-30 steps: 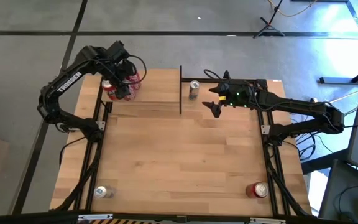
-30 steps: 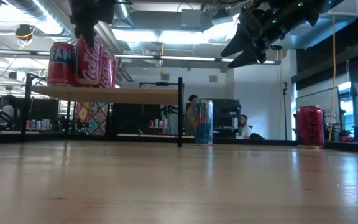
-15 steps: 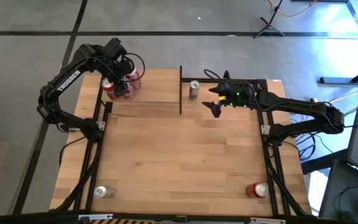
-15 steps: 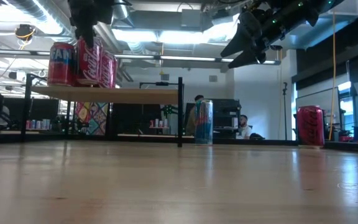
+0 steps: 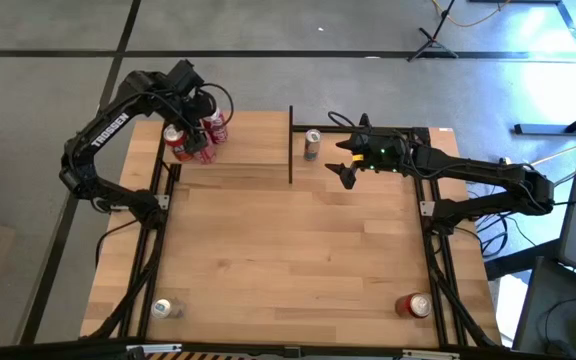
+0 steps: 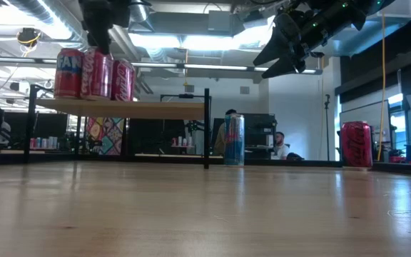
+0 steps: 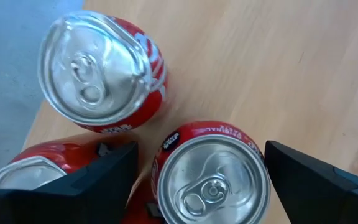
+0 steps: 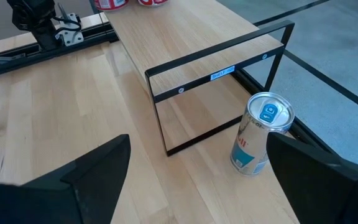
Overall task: Place canned beverage on shelf
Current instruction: Put the red-white soda can on the shelf aligned with the other red-white soda can, then put the top blue soda can on the shelf
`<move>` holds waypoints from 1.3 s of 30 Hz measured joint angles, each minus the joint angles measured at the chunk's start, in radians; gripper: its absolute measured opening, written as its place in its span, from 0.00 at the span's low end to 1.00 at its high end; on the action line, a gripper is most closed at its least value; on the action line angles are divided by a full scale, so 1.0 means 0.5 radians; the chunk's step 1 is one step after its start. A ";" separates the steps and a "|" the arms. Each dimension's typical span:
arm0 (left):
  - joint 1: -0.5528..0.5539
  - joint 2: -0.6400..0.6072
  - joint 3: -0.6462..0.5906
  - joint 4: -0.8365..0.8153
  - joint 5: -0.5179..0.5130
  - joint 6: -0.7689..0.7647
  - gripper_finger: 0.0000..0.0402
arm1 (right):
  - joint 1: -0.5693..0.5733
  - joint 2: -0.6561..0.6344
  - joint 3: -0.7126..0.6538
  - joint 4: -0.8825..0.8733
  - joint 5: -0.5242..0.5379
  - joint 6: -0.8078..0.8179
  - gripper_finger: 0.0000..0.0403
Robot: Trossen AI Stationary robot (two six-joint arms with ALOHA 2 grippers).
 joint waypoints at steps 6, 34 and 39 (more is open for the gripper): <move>-0.001 0.000 0.062 0.014 -0.009 -0.063 0.83 | 0.000 0.000 0.000 0.000 0.000 0.000 0.91; -1.218 -0.352 -0.293 1.501 -0.110 -1.211 0.83 | -0.301 0.375 0.003 0.224 -0.071 -0.087 0.91; -1.328 -0.353 -0.330 1.607 -0.141 -1.256 0.84 | -0.459 0.616 0.002 0.378 -0.215 -0.206 0.91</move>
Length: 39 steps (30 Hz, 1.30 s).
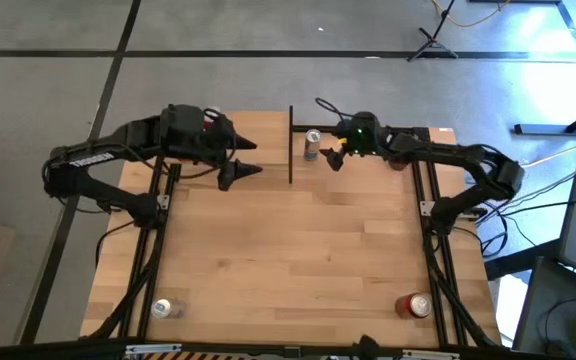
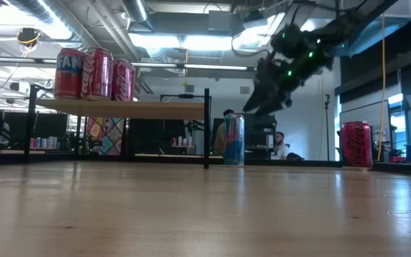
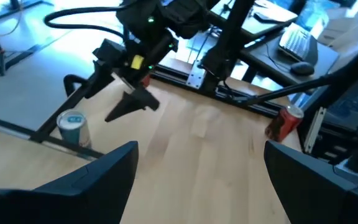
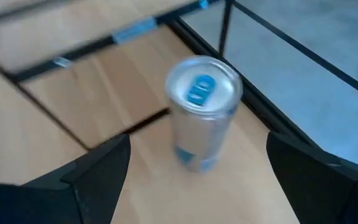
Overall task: Place canned beverage on shelf
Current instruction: Put the top blue soda can on the shelf
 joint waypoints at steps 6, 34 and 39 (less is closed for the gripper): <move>-0.030 0.000 0.000 0.001 -0.123 -0.192 0.84 | -0.078 0.246 0.000 0.217 -0.041 -0.144 0.91; -0.030 0.000 -0.002 0.054 -0.132 -0.434 0.83 | -0.104 0.674 -0.002 0.811 -0.157 -0.255 0.58; -0.030 -0.048 -0.002 0.043 -0.131 -0.426 0.83 | -0.104 0.468 0.025 0.589 -0.157 -0.282 0.46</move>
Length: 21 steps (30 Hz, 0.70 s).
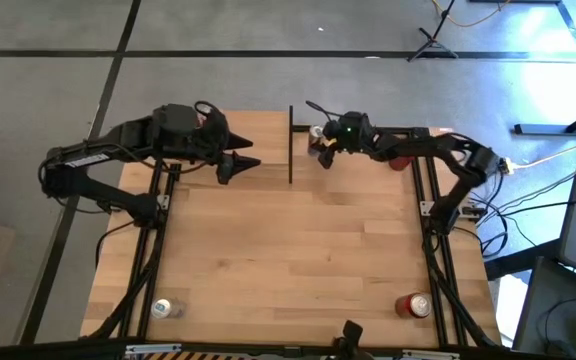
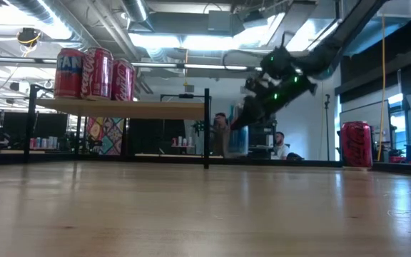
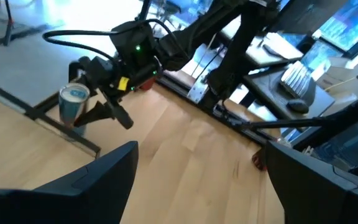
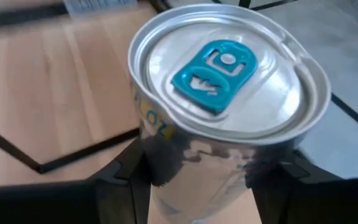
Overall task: Place canned beverage on shelf
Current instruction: Put the top blue soda can on the shelf
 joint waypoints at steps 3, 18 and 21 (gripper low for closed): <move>0.000 -0.076 0.001 -0.032 -0.037 0.010 0.83 | 0.002 -0.152 0.094 -0.287 -0.004 -0.058 0.46; 0.000 -0.302 0.002 -0.386 -0.180 0.168 0.83 | 0.177 -0.268 1.191 -1.305 -0.120 -0.144 0.47; 0.001 -0.328 0.002 -0.384 -0.180 0.174 0.83 | 0.248 -0.167 1.347 -1.319 -0.119 -0.145 0.47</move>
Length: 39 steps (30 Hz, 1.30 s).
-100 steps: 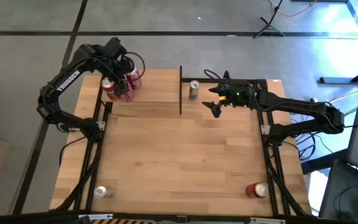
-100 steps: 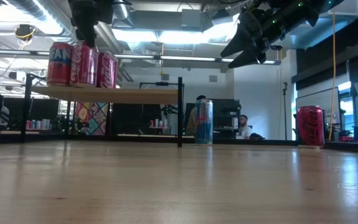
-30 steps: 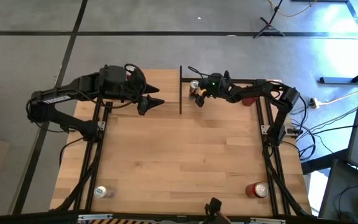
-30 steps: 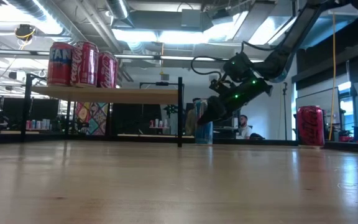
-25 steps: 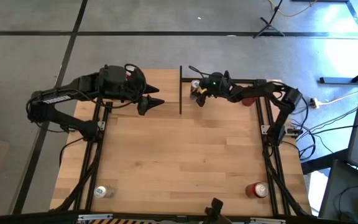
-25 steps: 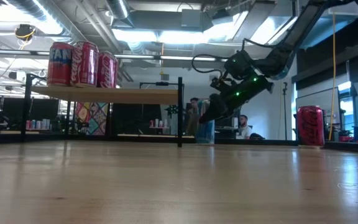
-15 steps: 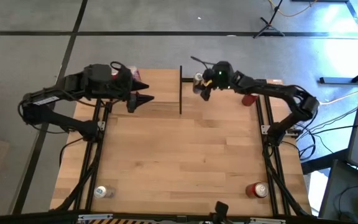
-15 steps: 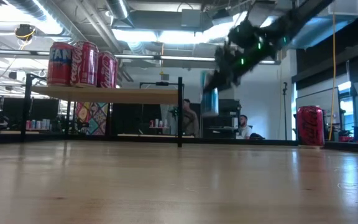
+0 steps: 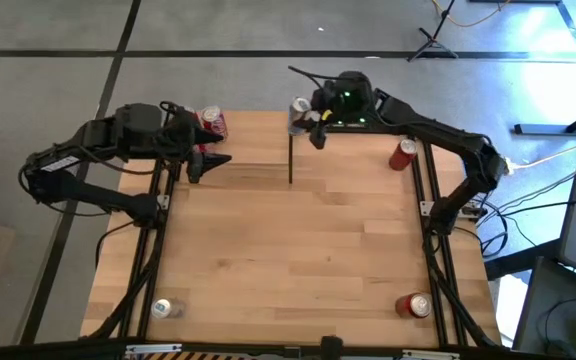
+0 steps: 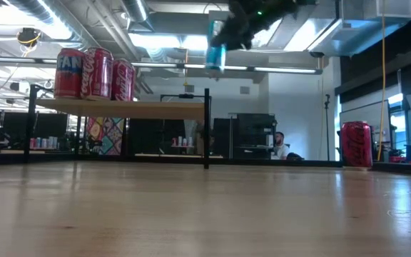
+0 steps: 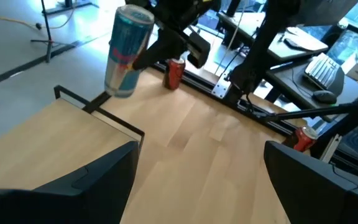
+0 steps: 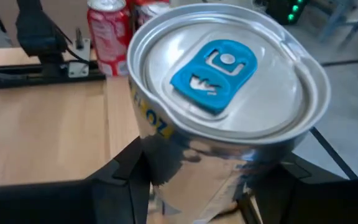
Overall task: Place canned beverage on shelf
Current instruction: Put the top blue soda can on the shelf
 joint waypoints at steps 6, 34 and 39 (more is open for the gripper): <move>0.000 -0.101 0.000 -0.002 -0.028 0.001 0.83 | 0.094 0.276 0.337 -0.013 0.019 0.001 0.47; 0.000 -0.080 0.000 0.010 -0.068 0.000 0.83 | 0.204 1.128 0.844 0.419 0.001 0.134 0.48; 0.000 -0.080 0.000 0.010 -0.068 0.000 0.83 | 0.213 1.147 0.843 0.472 0.017 0.133 0.48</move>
